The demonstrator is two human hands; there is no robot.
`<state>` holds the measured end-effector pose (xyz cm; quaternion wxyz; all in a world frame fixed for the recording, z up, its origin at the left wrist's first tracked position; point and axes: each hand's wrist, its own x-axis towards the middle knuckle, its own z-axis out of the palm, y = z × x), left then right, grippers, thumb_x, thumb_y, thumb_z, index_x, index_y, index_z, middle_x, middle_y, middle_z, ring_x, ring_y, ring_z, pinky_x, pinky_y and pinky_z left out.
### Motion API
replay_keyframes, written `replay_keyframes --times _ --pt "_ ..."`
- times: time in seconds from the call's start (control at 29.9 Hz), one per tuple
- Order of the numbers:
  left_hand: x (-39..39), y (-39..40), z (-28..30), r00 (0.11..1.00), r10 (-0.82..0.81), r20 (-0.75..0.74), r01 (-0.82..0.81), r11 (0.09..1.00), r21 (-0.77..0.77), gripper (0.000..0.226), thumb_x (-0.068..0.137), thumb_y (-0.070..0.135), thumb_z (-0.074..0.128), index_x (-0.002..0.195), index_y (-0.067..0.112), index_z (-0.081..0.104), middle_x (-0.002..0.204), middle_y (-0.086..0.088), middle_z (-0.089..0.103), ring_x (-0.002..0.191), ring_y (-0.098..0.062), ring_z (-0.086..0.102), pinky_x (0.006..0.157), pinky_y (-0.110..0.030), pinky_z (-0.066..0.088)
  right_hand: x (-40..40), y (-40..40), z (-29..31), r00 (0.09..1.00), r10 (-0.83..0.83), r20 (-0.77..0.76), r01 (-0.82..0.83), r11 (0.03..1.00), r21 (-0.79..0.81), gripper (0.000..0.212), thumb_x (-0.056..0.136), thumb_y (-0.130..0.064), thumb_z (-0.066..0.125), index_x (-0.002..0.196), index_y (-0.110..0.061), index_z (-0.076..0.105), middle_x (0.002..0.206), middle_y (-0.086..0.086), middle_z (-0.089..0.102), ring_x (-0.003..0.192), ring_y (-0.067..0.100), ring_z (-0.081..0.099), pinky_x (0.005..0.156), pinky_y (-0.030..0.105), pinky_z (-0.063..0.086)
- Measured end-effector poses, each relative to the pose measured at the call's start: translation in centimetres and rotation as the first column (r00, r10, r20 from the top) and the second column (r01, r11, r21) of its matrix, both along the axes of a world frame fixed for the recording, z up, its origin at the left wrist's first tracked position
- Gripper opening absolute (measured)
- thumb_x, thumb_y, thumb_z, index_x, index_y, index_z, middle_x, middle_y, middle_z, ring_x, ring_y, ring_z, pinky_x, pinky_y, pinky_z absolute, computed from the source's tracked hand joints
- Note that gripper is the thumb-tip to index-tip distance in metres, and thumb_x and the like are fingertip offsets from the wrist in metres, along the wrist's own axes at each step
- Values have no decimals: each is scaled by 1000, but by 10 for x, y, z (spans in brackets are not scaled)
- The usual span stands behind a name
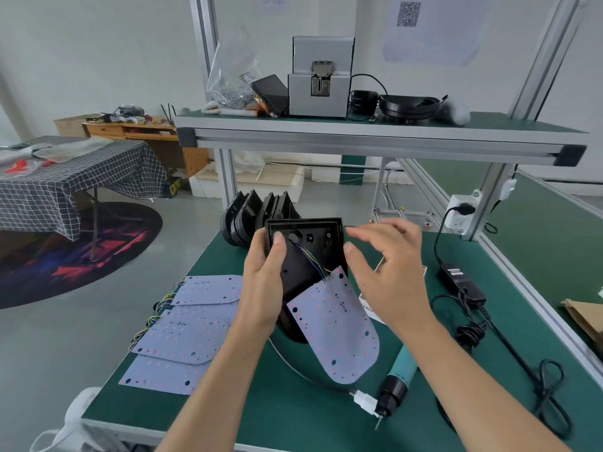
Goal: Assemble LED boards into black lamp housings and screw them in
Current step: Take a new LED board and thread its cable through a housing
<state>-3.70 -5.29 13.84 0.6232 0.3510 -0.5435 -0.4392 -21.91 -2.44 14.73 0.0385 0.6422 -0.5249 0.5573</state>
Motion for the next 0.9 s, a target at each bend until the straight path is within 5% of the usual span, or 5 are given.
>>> replay_keyframes --times 0.07,0.23,0.4,0.67,0.9 --pt "2 -2 0 1000 -6 -24 7 1000 5 27 102 46 51 111 25 65 122 -8 68 120 -30 61 112 -55 44 -9 6 -9 988 50 -146 -50 999 6 30 91 -24 72 120 -19 77 119 -6 66 123 23 46 109 35 37" --pt "0 -5 7 996 -50 -71 54 997 57 29 97 48 56 92 19 55 97 -9 54 93 -24 52 91 -50 43 -7 10 -11 689 193 -698 -78 978 193 56 91 -39 67 145 -36 54 134 -10 57 126 22 50 95 42 32" --pt "3 -8 7 994 -93 -52 98 989 107 19 93 50 58 84 34 62 98 0 60 96 -20 55 95 -49 45 -3 3 11 538 309 -784 -47 940 338 35 94 -44 68 128 -37 62 107 -10 51 112 19 49 96 42 29" --pt "1 -4 -10 959 -274 -67 282 929 241 15 88 44 66 86 29 67 82 5 63 73 -16 57 74 -40 44 -10 -7 63 792 505 -343 -268 793 547 15 95 -42 71 99 -45 57 102 -18 63 104 -5 52 103 31 21" --pt "-1 1 -5 941 -259 -220 321 888 329 52 102 50 53 134 10 63 135 -27 62 121 -34 63 112 -64 42 -5 -9 64 869 383 -314 -223 869 442 15 97 -34 74 103 -38 60 97 -16 58 100 -5 48 103 33 21"
